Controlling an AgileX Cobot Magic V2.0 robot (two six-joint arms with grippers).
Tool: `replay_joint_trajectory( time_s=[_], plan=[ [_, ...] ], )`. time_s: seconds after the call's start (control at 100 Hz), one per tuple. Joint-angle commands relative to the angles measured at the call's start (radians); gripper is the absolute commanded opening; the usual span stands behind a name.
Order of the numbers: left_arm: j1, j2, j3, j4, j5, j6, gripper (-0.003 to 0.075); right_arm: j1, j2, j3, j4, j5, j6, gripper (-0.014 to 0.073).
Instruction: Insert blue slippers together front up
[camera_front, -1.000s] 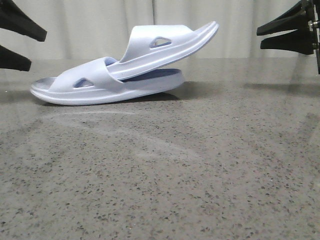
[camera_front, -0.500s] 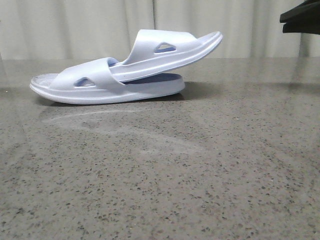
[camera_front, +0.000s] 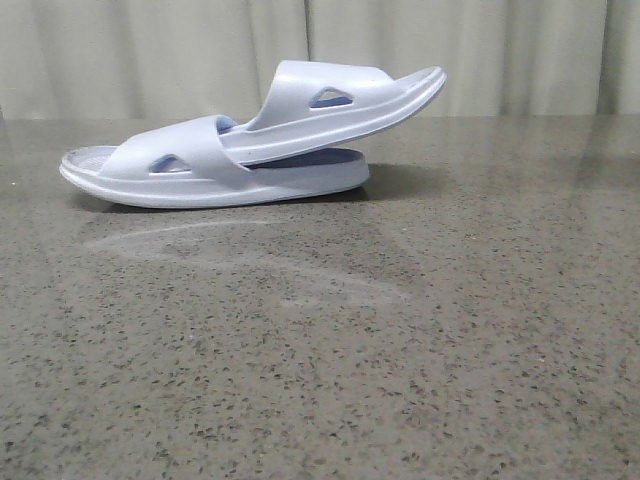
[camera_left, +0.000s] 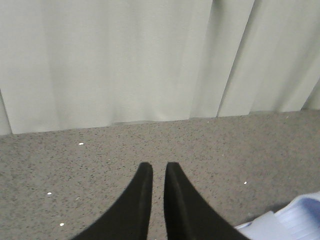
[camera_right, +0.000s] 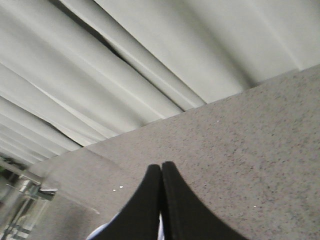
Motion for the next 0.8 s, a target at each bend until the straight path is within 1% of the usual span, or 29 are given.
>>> replay_joint_trajectory(
  time_s=[0.0, 0.07, 0.09, 0.1, 0.17, 0.24, 0.29, 0.34, 0.41, 0.49, 0.54, 0.58, 0.64, 0.72, 0.79],
  plan=[
    [-0.055, -0.049, -0.032, 0.087, -0.054, -0.045, 0.0015, 0.011, -0.082, -0.029, -0.03, -0.012, 0.01, -0.0078],
    [-0.132, -0.063, -0.032, 0.221, -0.074, -0.088, 0.0015, 0.053, -0.103, -0.029, -0.095, -0.026, 0.032, -0.0078],
    [-0.166, -0.071, -0.032, 0.282, -0.08, -0.097, 0.0015, 0.07, -0.106, -0.029, -0.117, -0.029, 0.035, -0.0078],
    [-0.166, -0.073, -0.032, 0.297, -0.08, -0.108, 0.0015, 0.083, -0.111, -0.029, -0.125, -0.029, 0.035, -0.0078],
    [-0.251, -0.104, -0.032, 0.437, -0.102, -0.18, 0.0015, 0.158, -0.134, -0.029, -0.216, -0.05, 0.041, -0.0078],
    [-0.307, -0.149, -0.032, 0.53, -0.116, -0.24, 0.0015, 0.235, -0.168, -0.029, -0.326, -0.088, 0.067, -0.0078],
    [-0.319, -0.189, -0.032, 0.558, -0.119, -0.273, 0.0015, 0.275, -0.197, -0.029, -0.399, -0.109, 0.089, -0.0078],
    [-0.319, -0.233, -0.025, 0.569, -0.131, -0.292, 0.0015, 0.293, -0.231, -0.029, -0.482, -0.124, 0.116, -0.0078],
    [-0.315, -0.305, 0.004, 0.579, -0.201, -0.322, 0.0015, 0.292, -0.281, -0.027, -0.558, -0.166, 0.188, -0.0078],
    [-0.315, -0.383, 0.051, 0.577, -0.35, -0.355, 0.0015, 0.278, -0.344, -0.011, -0.565, -0.278, 0.262, -0.0078],
    [-0.315, -0.426, 0.075, 0.572, -0.4, -0.36, 0.0015, 0.275, -0.381, 0.002, -0.563, -0.342, 0.279, -0.0078],
    [-0.315, -0.458, 0.093, 0.566, -0.4, -0.36, 0.0015, 0.275, -0.403, 0.012, -0.565, -0.373, 0.279, -0.0078],
    [-0.315, -0.485, 0.117, 0.582, -0.368, -0.36, 0.0015, 0.275, -0.432, 0.016, -0.591, -0.377, 0.279, -0.0078],
    [-0.315, -0.518, 0.166, 0.648, -0.32, -0.36, 0.0015, 0.279, -0.457, 0.017, -0.69, -0.316, 0.279, -0.0078],
    [-0.319, -0.561, 0.238, 0.653, -0.339, -0.365, 0.0015, 0.324, -0.476, 0.037, -0.774, -0.288, 0.284, -0.0078]
  ],
)
